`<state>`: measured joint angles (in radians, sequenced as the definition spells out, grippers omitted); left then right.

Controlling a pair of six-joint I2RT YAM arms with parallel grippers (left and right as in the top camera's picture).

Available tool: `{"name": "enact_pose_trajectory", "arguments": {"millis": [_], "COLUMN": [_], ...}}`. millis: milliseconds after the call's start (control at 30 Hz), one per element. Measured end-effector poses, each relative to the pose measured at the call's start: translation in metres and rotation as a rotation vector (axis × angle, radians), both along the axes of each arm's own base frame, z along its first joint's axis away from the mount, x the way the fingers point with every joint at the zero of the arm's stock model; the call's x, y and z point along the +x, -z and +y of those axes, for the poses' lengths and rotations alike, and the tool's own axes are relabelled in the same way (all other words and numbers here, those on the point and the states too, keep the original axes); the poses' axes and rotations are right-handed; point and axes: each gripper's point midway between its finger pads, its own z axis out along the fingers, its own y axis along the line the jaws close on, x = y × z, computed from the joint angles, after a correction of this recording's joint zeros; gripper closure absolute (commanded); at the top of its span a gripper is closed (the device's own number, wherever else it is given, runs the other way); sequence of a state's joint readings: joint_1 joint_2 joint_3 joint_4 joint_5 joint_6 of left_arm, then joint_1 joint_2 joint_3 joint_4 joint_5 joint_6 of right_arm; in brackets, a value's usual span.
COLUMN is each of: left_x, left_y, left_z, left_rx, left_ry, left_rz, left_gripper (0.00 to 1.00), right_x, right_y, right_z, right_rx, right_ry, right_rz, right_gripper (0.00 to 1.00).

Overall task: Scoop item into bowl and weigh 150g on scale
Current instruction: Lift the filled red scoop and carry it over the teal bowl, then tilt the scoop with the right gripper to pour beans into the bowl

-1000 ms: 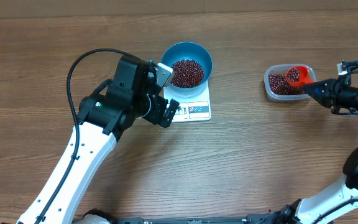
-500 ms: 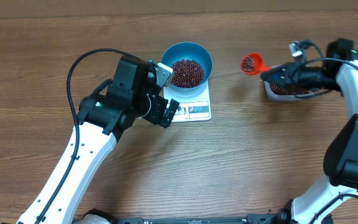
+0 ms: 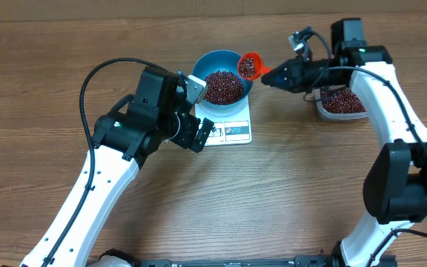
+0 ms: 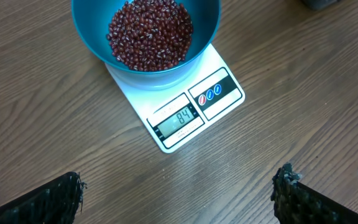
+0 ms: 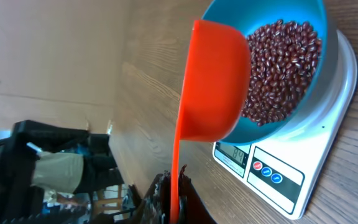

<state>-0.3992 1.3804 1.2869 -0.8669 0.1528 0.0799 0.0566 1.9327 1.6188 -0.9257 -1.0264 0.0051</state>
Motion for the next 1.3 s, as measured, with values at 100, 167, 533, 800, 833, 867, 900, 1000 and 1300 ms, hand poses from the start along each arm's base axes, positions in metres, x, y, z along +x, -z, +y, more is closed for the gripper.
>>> {"name": "enact_pose_trajectory", "arguments": {"millis": [100, 167, 533, 800, 833, 867, 900, 1000, 1300], "left_x": [0.000, 0.000, 0.000, 0.000, 0.000, 0.000, 0.000, 0.000, 0.000], "left_y": [0.000, 0.000, 0.000, 0.000, 0.000, 0.000, 0.000, 0.000, 0.000], "left_z": [0.000, 0.000, 0.000, 0.000, 0.000, 0.000, 0.000, 0.000, 0.000], "left_rx": [0.000, 0.000, 0.000, 0.000, 0.000, 0.000, 0.000, 0.000, 0.000], "left_ry": [0.000, 0.000, 0.000, 0.000, 0.000, 0.000, 0.000, 0.000, 0.000], "left_rz": [0.000, 0.000, 0.000, 0.000, 0.000, 0.000, 0.000, 0.000, 0.000], "left_gripper": [0.00, 0.00, 0.01, 0.00, 0.01, 0.00, 0.00, 0.01, 0.00], "right_x": [0.002, 0.002, 0.014, 0.012, 0.011, 0.011, 0.011, 0.010, 0.001], "right_y": [0.001, 0.001, -0.020, -0.014, -0.014, -0.014, -0.014, -0.014, -0.020], "right_z": [0.016, 0.026, 0.048, 0.050, 0.051, 0.052, 0.052, 0.054, 0.067], "right_rx": [-0.069, -0.114, -0.577, -0.817, -0.824, -0.839, -0.863, -0.923, -1.126], "right_ry": [-0.009, -0.015, 0.045, 0.033, 0.028, 0.024, 0.016, -0.004, -0.045], "right_rz": [-0.020, -0.039, -0.250, -0.369, -0.376, -0.386, -0.404, -0.448, -0.596], "right_gripper": [0.96, 0.96, 0.96, 0.96, 0.96, 0.96, 0.96, 0.96, 0.96]}}
